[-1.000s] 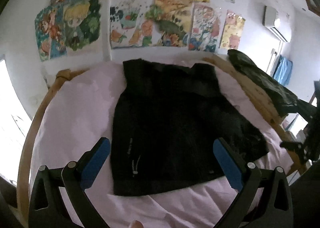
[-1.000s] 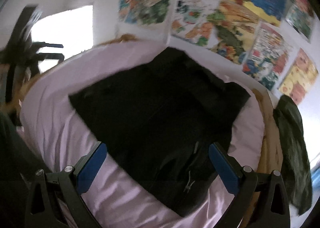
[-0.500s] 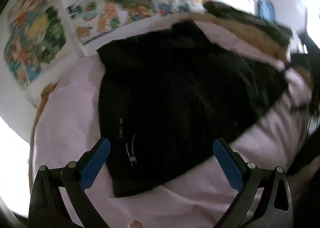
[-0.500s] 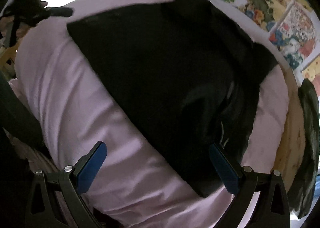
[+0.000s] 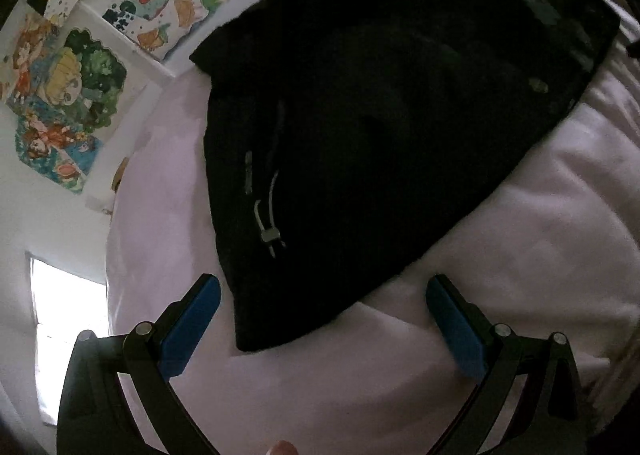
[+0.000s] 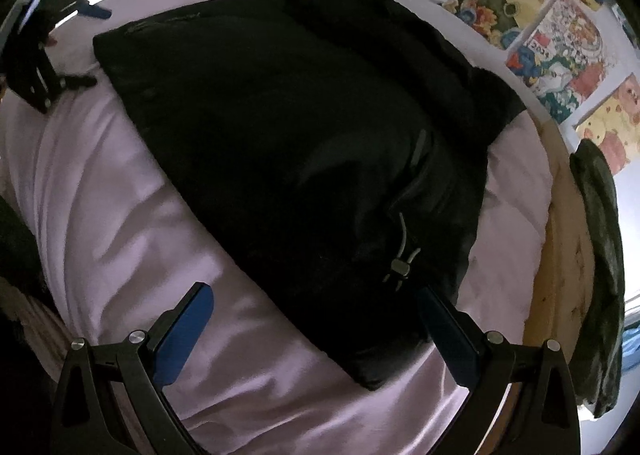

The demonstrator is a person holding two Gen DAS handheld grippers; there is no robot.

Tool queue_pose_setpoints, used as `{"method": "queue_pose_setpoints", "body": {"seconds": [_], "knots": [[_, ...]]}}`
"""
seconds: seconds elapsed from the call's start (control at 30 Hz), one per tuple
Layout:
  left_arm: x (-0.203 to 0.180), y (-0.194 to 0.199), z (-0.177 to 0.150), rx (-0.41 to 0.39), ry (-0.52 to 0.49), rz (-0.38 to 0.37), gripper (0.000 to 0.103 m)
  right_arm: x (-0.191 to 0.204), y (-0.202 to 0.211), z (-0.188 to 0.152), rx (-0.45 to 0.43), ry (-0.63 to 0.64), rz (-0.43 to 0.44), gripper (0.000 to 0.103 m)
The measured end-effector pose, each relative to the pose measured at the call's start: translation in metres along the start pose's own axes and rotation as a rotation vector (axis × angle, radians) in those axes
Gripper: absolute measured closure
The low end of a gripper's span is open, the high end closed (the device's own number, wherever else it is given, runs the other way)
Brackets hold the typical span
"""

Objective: Fold large clothes

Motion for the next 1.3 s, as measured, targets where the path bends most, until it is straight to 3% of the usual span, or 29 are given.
{"method": "queue_pose_setpoints", "body": {"seconds": [0.27, 0.37, 0.5, 0.77, 0.83, 1.0, 1.07, 1.13, 1.23, 1.3], "knots": [[0.005, -0.011, -0.003, 0.015, -0.032, 0.141, 0.002, -0.003, -0.005, 0.0, 0.025, -0.026, -0.006, 0.0], [0.007, -0.012, -0.003, 0.016, -0.02, 0.153, 0.002, 0.001, -0.009, -0.001, 0.038, -0.002, -0.03, 0.0], [0.012, -0.01, 0.0, 0.007, -0.013, 0.147, 0.005, 0.015, -0.021, -0.009, 0.036, 0.12, -0.12, 0.0], [0.005, -0.004, 0.004, -0.004, -0.018, 0.121, 0.028, 0.043, -0.036, -0.022, 0.007, 0.352, -0.325, 0.0], [0.004, -0.003, 0.004, -0.008, -0.019, 0.12, 0.043, 0.043, -0.04, -0.023, 0.008, 0.37, -0.373, 0.0], [0.001, 0.0, 0.004, -0.023, -0.036, 0.118, 0.066, 0.044, -0.048, -0.026, 0.006, 0.429, -0.474, 0.002], [-0.004, 0.002, 0.003, -0.035, -0.068, 0.12, 0.077, 0.043, -0.049, -0.026, -0.001, 0.461, -0.49, 0.018], [-0.008, 0.004, 0.003, -0.049, -0.095, 0.127, 0.09, 0.04, -0.05, -0.027, 0.009, 0.458, -0.475, 0.041], [-0.009, 0.012, 0.005, -0.082, -0.107, 0.157, 0.094, 0.025, -0.048, -0.021, 0.032, 0.382, -0.417, 0.066], [0.0, 0.024, 0.011, -0.121, -0.057, 0.152, 0.096, 0.01, -0.033, -0.011, 0.013, 0.278, -0.37, 0.081]]}}
Point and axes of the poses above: each gripper's, at about its wrist camera, not at the fingertips, and y roughly against the way its jaws point, x to its left, z to its top, the point moved 2 cm from there along -y, roughly the way its jaws point, and after that the axes turned 11 degrees about -z, right-handed, at the moved point
